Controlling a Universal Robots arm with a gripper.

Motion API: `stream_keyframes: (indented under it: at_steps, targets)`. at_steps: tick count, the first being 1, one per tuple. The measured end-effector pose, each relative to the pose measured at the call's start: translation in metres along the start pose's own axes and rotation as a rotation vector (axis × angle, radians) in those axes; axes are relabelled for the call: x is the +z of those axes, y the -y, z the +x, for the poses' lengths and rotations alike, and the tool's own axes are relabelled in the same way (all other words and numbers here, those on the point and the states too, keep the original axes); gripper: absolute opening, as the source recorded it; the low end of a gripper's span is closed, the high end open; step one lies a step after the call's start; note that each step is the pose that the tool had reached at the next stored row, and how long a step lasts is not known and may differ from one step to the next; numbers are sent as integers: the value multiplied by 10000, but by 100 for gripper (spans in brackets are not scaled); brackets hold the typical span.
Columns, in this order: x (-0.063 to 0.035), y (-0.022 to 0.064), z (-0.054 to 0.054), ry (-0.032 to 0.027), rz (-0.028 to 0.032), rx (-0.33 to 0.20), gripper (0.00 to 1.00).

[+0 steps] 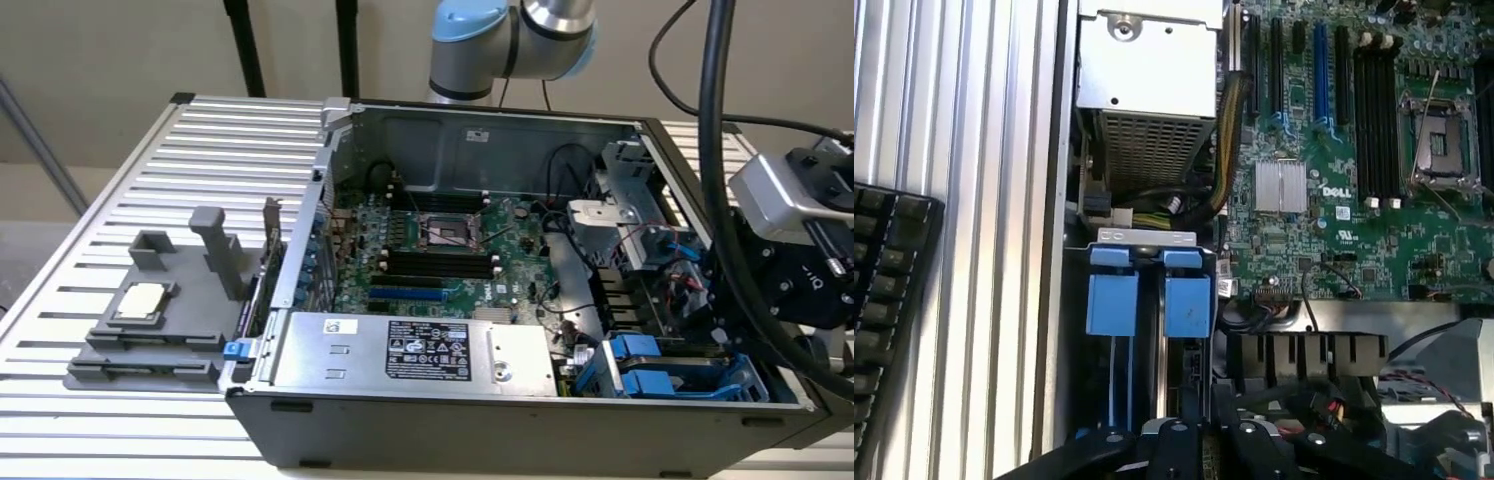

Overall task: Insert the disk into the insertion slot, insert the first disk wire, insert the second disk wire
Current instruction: 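Insert the first disk wire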

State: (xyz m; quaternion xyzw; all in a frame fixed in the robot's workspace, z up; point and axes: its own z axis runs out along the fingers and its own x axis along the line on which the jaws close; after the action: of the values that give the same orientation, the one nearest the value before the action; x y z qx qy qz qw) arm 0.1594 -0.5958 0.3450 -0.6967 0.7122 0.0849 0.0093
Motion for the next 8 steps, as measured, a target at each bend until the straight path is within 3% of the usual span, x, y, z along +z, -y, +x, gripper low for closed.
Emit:
stream_keyframes:
  at_steps: [8]
  targets:
    - [46,-3,6,-72,119,878,17]
